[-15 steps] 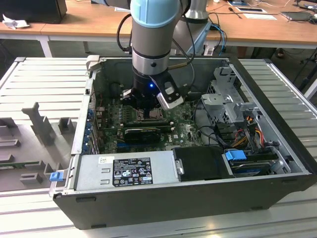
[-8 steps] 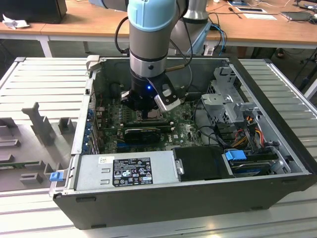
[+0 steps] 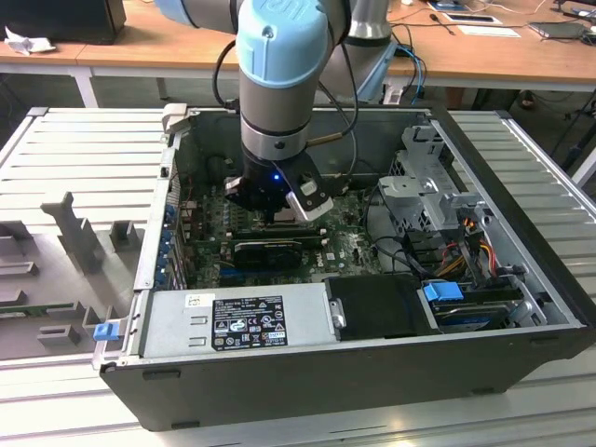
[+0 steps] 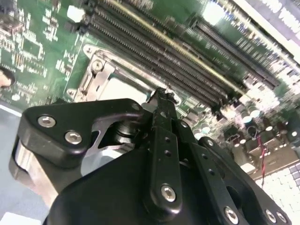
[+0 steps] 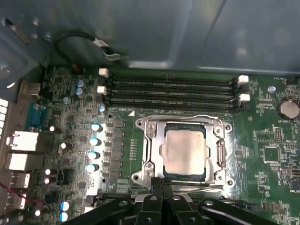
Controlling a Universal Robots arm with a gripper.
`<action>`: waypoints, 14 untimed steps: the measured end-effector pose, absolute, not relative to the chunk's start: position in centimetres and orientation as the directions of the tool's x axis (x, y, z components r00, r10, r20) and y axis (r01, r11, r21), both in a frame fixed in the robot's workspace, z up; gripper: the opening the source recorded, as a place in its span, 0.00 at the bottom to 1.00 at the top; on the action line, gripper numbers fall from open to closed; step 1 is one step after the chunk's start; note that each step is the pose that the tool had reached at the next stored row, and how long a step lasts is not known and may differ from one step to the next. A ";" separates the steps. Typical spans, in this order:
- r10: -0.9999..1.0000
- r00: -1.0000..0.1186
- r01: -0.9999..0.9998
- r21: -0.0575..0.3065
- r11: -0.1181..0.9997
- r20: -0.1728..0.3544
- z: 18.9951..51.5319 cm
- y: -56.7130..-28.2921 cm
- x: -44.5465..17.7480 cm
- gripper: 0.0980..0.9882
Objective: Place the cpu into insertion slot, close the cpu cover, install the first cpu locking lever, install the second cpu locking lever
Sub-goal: 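Install the second cpu locking lever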
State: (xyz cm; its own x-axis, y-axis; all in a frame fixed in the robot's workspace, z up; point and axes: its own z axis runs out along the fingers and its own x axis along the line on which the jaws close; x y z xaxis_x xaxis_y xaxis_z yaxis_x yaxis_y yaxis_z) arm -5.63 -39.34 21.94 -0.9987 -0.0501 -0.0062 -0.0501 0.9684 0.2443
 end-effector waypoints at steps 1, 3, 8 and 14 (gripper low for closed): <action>-0.050 -0.999 -0.050 0.251 0.967 -0.007 21.9 -39.5 -5.7 0.01; -0.052 -0.999 -0.052 0.265 0.963 -0.008 21.9 -40.1 -5.9 0.01; -0.054 -0.999 -0.054 0.271 0.961 -0.008 21.8 -40.5 -6.4 0.01; -0.055 -0.998 -0.055 0.272 0.961 -0.008 21.6 -40.5 -6.6 0.01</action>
